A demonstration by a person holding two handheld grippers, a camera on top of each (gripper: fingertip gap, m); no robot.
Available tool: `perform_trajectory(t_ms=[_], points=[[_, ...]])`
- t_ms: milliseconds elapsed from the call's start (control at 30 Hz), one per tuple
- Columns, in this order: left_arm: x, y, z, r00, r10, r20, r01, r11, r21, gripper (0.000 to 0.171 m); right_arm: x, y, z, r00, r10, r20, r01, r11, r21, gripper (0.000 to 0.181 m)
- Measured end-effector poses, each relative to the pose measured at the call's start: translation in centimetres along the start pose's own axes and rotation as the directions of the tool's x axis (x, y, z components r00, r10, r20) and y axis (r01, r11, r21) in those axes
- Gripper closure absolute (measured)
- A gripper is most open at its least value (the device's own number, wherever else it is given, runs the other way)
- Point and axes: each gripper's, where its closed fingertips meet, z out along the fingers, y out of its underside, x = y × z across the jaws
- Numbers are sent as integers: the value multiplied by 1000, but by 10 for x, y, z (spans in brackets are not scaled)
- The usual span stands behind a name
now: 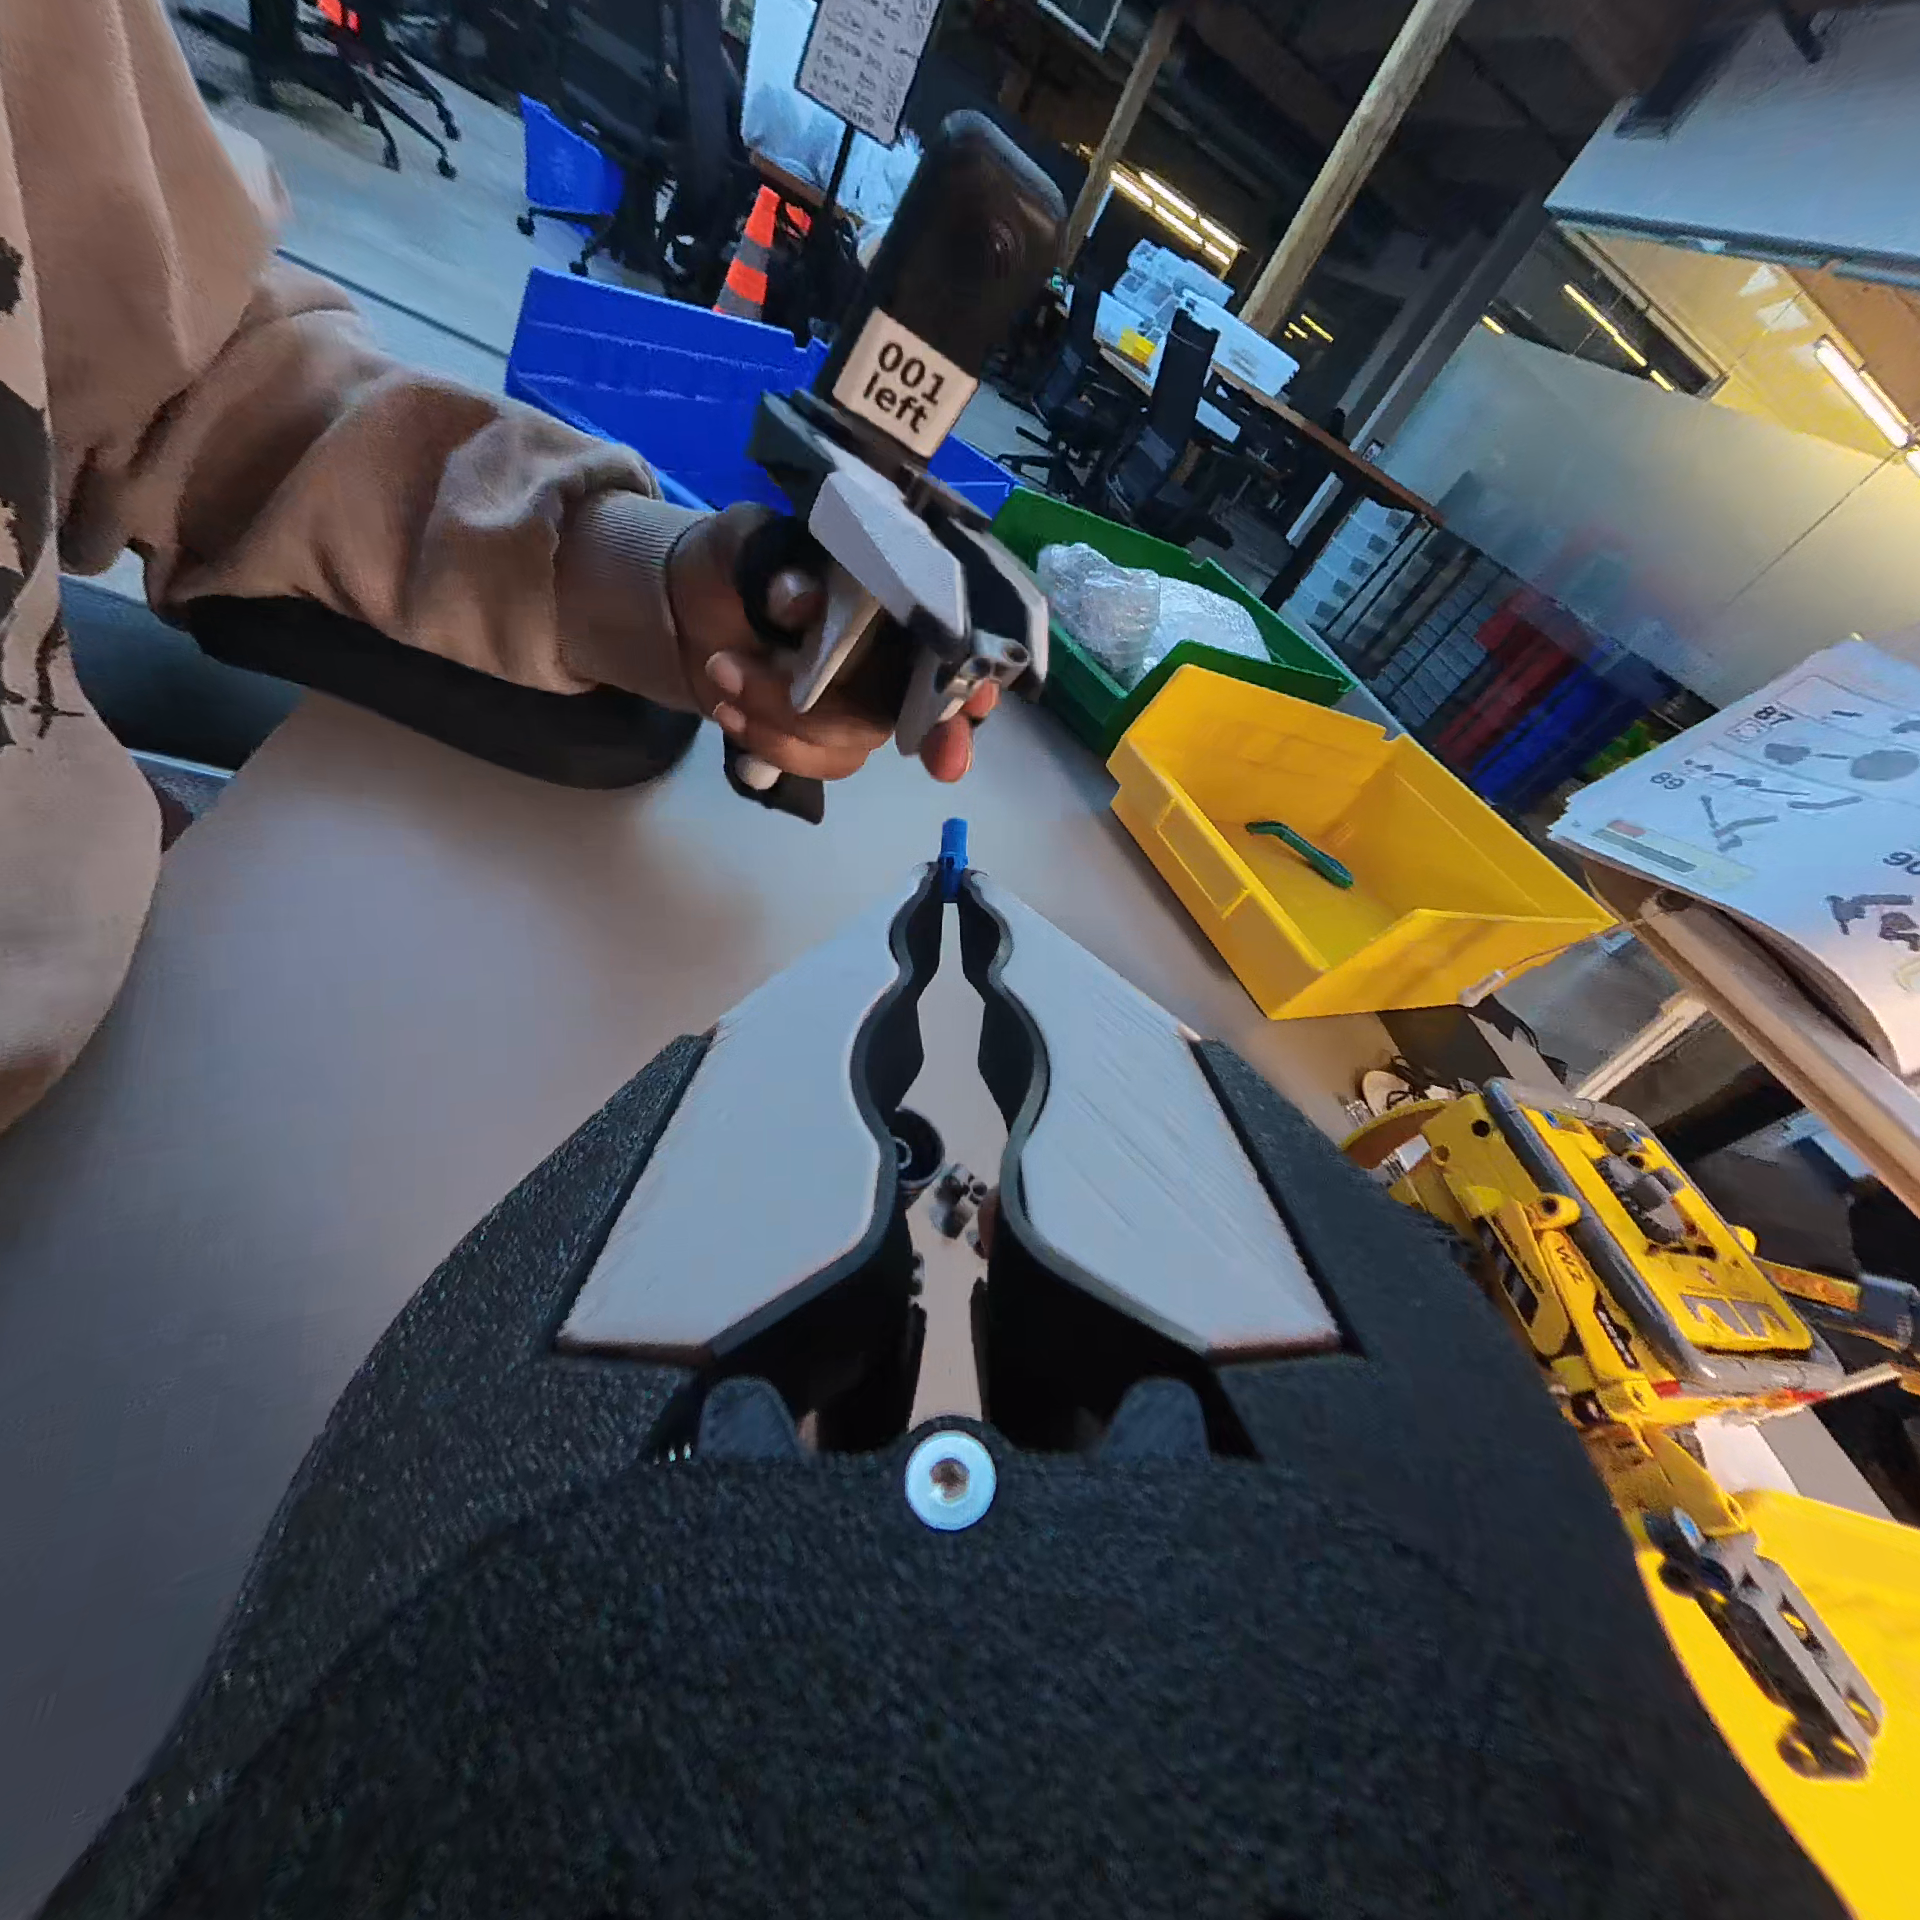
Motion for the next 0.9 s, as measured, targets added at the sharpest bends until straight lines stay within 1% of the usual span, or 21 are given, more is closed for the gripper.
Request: perform_trajectory(t_ms=[67,167,233,267,300,333,400,467,500,567,600,667,733,767,833,867,900], points=[[-2,3,2,1000,-19,1,19,1000,-3,156,3,4,-1,1000,22,2,-22,1000,4,180],[-13,21,3,998,-23,64,28,997,-70,156,15,14,-7,998,42,-47,-43,999,-18,180],[-19,27,6,995,-11,100,20,995,-93,156,37,26,-16,989,48,-141,-57,997,-60,179],[-20,28,7,994,-3,111,15,995,-100,156,57,34,-25,971,34,-236,-57,994,-91,180],[-22,30,7,992,5,126,9,994,-109,156,82,42,-39,939,7,-344,-56,989,-134,180],[-24,32,8,990,11,141,5,993,-116,156,111,49,-59,887,-30,-461,-58,983,-176,180],[-28,35,7,987,12,162,8,992,-125,156,170,60,-117,736,-76,-673,-98,971,-217,179],[-32,38,7,982,20,185,7,990,-142,156,219,83,-184,579,-114,-807,-207,937,-280,179],[-34,39,7,981,22,195,7,989,-148,156,237,102,-216,522,-134,-842,-280,906,-318,179],[-37,41,7,978,19,208,13,988,-153,156,262,146,-272,440,-145,-886,-445,822,-356,179],[-37,42,7,977,14,211,19,988,-155,156,268,172,-291,428,-124,-895,-533,765,-360,179],[-40,45,7,975,9,220,27,987,-160,156,273,217,-314,425,-88,-901,-665,646,-376,179],[-42,48,7,974,3,226,36,985,-169,156,276,251,-330,431,-91,-898,-737,539,-408,178],[-43,49,7,973,2,230,39,984,-172,156,278,264,-332,432,-73,-899,-758,510,-406,174],[-43,51,7,973,-4,232,46,984,-175,156,282,280,-337,409,-53,-911,-789,482,-382,164],[-43,52,8,973,-9,231,50,984,-174,156,287,279,-340,383,-56,-922,-787,502,-357,160],[-43,52,8,974,-15,227,55,984,-170,156,293,270,-340,350,-51,-935,-773,549,-320,155]])
